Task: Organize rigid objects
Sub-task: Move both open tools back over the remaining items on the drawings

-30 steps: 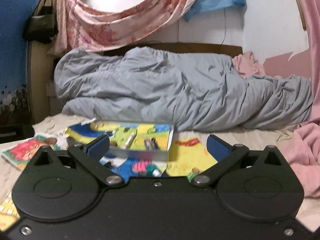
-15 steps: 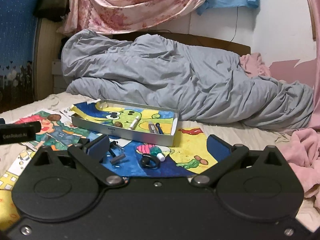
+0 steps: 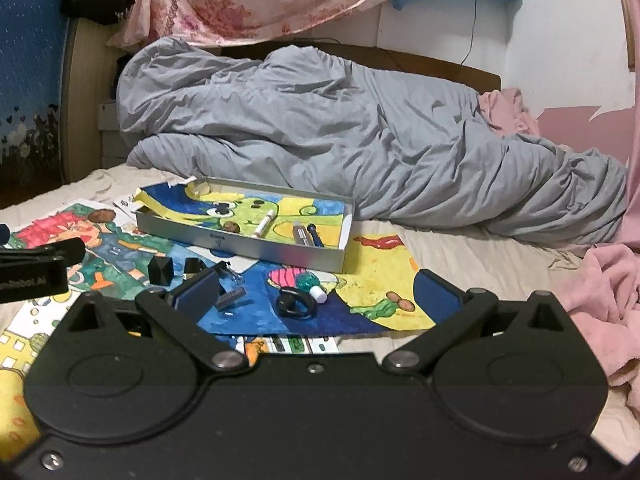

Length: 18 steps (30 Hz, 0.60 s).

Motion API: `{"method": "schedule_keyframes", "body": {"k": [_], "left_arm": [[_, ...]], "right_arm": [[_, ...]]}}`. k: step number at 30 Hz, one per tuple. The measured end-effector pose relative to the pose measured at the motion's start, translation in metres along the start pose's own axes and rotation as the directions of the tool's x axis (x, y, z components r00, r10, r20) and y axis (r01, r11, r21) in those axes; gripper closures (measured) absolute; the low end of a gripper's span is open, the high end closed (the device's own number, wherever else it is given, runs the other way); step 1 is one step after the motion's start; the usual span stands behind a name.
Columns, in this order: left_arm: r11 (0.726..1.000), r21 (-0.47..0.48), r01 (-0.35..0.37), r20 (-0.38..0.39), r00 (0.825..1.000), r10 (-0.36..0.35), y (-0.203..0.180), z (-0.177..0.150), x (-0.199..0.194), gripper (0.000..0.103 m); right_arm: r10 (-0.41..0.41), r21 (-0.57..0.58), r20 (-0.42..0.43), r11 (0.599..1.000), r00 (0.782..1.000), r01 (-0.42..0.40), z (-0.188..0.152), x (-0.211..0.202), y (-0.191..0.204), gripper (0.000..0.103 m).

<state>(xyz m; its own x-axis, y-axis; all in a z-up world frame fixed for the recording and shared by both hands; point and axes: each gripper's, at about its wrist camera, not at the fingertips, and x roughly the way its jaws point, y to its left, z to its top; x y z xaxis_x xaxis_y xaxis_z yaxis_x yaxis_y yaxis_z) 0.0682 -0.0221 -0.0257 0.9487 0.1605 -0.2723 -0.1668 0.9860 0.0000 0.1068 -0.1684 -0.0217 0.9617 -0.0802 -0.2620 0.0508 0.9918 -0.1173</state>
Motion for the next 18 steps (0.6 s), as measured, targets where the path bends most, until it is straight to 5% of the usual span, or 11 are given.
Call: {"method": "schedule_keyframes", "body": {"k": [18], "left_arm": [[1.000, 0.014, -0.003, -0.021, 1.000, 0.003, 0.0008, -0.0057, 0.0026, 0.001]], "right_arm": [[0.017, -0.027, -0.052, 0.999, 0.998, -0.018, -0.0027, 0.0034, 0.0020, 0.000]]}}
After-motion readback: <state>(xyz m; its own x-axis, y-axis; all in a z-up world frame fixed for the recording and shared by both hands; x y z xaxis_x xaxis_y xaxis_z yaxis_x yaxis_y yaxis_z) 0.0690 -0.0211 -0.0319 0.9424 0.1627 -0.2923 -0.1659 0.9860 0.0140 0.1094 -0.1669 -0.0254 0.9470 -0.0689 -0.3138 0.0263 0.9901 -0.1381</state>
